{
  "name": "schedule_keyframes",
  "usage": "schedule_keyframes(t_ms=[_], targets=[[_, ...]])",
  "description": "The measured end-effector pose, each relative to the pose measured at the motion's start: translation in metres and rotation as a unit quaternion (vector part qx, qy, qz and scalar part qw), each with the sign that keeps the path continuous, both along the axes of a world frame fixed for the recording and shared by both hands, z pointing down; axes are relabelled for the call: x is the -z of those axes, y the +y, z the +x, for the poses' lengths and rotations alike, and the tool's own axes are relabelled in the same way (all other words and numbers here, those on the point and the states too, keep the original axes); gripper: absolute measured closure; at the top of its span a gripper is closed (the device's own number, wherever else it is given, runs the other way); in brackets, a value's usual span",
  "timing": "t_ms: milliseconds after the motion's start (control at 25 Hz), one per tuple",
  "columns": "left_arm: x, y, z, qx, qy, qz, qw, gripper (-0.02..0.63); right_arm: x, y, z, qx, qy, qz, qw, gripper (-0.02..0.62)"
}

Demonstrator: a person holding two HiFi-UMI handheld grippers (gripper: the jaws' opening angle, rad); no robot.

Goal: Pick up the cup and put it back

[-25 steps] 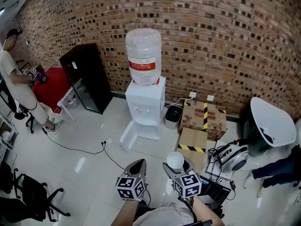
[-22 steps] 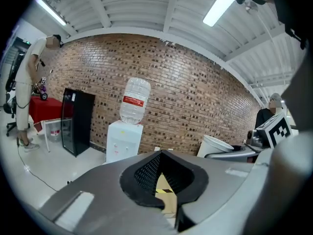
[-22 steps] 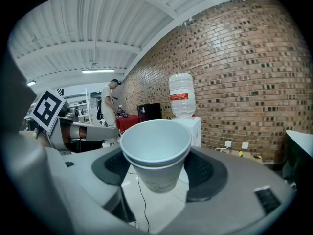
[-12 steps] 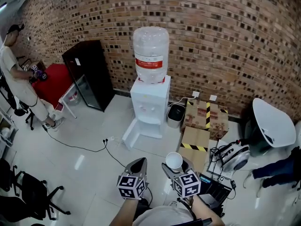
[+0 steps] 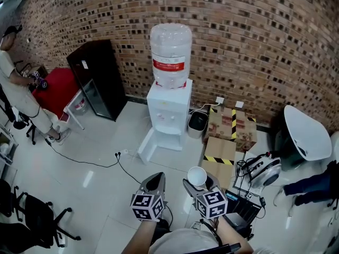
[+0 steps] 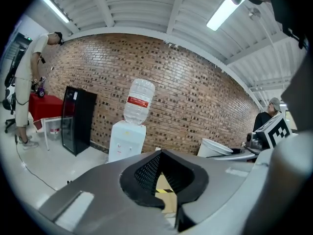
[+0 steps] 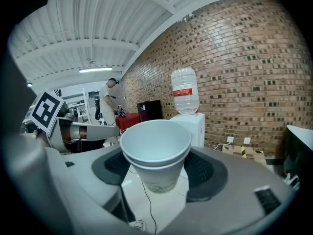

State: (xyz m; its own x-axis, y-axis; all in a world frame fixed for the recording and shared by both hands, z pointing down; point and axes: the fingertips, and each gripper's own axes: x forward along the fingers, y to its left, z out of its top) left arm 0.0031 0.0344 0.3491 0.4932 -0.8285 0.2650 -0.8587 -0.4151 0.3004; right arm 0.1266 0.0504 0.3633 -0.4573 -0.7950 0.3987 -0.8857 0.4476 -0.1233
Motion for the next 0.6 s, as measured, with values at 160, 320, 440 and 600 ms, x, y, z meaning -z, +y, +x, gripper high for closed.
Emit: schedule_keyframes(t_ms=[160, 320, 440, 600], targets=[[-0.004, -0.004, -0.004, -0.002, 0.004, -0.007, 1.0, 0.603, -0.004, -0.004, -0.004, -0.005, 0.0, -0.006, 1.0, 0.25], [-0.01, -0.008, -0.012, -0.005, 0.004, -0.018, 0.9998, 0.603, -0.008, -0.006, -0.012, -0.007, 0.001, -0.013, 1.0, 0.25], [-0.014, -0.008, -0.02, -0.006, 0.005, -0.024, 0.9997, 0.603, -0.009, -0.003, -0.019, -0.009, 0.001, -0.017, 1.0, 0.25], [-0.013, -0.014, -0.022, -0.012, 0.006, -0.025, 0.9996, 0.603, -0.01, -0.006, -0.02, -0.016, 0.002, -0.019, 1.0, 0.25]])
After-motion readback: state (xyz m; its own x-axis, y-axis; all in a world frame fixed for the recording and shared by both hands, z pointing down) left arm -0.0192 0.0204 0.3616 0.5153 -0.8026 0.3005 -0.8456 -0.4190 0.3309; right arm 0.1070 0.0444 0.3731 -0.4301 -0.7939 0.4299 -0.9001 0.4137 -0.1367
